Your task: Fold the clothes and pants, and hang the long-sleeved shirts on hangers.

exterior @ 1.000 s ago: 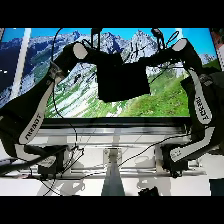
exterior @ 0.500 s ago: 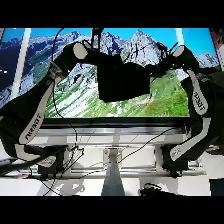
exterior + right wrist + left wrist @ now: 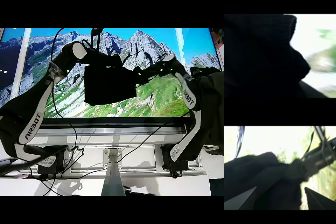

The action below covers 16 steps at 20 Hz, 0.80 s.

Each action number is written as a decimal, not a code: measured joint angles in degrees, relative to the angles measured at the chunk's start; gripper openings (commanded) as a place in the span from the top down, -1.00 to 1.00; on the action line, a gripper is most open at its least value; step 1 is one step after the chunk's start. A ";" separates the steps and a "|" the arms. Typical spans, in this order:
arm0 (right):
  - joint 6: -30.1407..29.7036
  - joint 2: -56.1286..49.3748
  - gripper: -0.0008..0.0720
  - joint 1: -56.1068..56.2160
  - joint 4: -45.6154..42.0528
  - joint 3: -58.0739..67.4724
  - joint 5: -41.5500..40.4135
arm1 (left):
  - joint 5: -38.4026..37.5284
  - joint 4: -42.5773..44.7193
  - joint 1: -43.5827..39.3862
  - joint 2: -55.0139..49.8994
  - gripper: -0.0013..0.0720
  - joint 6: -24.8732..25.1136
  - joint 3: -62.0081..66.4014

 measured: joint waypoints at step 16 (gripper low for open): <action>-2.19 22.75 0.92 -5.99 11.78 0.11 -2.97 | -8.92 7.74 16.26 23.63 -0.93 0.02 0.04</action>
